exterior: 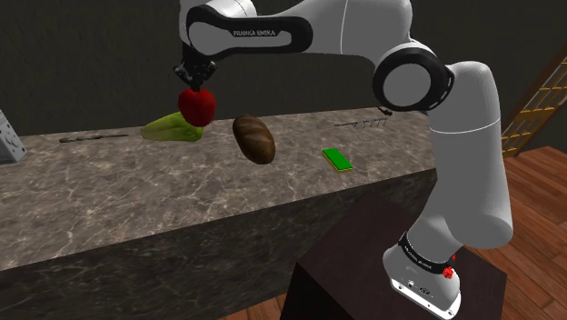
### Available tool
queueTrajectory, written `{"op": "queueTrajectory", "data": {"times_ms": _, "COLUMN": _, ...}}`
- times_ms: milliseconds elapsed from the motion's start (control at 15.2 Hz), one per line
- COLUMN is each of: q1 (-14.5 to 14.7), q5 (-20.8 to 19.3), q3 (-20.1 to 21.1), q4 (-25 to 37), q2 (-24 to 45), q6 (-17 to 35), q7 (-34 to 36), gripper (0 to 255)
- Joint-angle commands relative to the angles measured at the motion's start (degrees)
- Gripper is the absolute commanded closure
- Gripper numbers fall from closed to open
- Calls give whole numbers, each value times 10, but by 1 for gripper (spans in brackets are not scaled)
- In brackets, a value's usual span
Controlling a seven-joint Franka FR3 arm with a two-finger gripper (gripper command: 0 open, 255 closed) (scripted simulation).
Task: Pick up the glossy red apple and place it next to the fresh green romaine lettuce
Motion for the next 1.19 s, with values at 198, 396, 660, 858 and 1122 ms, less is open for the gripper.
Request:
{"op": "queueTrajectory", "data": {"times_ms": 198, "q1": 0, "q5": -5, "q3": -1, "q4": -47, "q2": -5, "q6": 41, "q7": 11, "gripper": 255}}
{"op": "queueTrajectory", "data": {"times_ms": 396, "q1": -1, "q5": -7, "q3": -2, "q4": -69, "q2": -5, "q6": 63, "q7": 16, "gripper": 255}}
{"op": "queueTrajectory", "data": {"times_ms": 660, "q1": -1, "q5": -11, "q3": -4, "q4": -96, "q2": -3, "q6": 92, "q7": 24, "gripper": 255}}
{"op": "queueTrajectory", "data": {"times_ms": 858, "q1": -1, "q5": -14, "q3": -6, "q4": -113, "q2": 1, "q6": 112, "q7": 29, "gripper": 255}}
{"op": "queueTrajectory", "data": {"times_ms": 1122, "q1": -1, "q5": -19, "q3": -8, "q4": -133, "q2": 7, "q6": 138, "q7": 37, "gripper": 255}}
